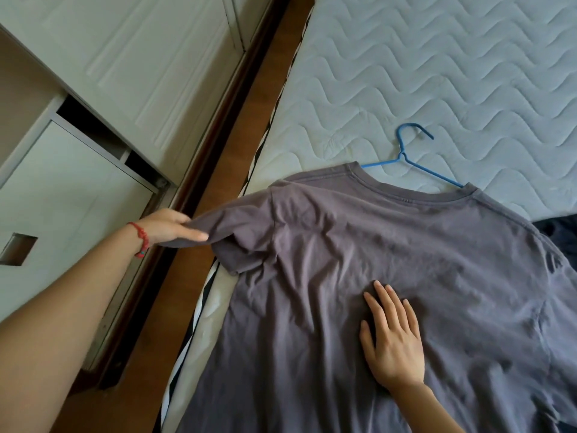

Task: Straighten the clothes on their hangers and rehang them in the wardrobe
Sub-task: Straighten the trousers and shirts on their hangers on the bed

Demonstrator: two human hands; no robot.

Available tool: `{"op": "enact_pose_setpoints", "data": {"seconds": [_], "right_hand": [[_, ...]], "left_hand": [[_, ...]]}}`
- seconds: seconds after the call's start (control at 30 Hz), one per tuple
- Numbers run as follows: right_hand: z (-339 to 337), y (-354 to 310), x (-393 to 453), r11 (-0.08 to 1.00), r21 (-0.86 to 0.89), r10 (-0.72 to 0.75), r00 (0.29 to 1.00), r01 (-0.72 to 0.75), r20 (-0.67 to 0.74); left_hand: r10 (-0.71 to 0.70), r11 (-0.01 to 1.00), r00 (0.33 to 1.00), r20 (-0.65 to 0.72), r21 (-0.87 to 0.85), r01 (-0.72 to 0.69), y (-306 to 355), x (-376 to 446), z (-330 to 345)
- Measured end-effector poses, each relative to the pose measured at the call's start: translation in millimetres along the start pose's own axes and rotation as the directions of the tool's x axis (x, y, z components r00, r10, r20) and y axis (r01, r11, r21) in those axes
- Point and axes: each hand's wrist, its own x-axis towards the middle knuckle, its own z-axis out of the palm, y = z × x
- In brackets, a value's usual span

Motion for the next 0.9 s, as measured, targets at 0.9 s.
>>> {"op": "enact_pose_setpoints", "data": {"seconds": [0.9], "right_hand": [[0.6, -2.0, 0.1, 0.998, -0.06, -0.001, 1.0, 0.0, -0.007]], "left_hand": [[-0.251, 0.671, 0.856, -0.452, -0.718, -0.182, -41.0, -9.2, 55.4]]}}
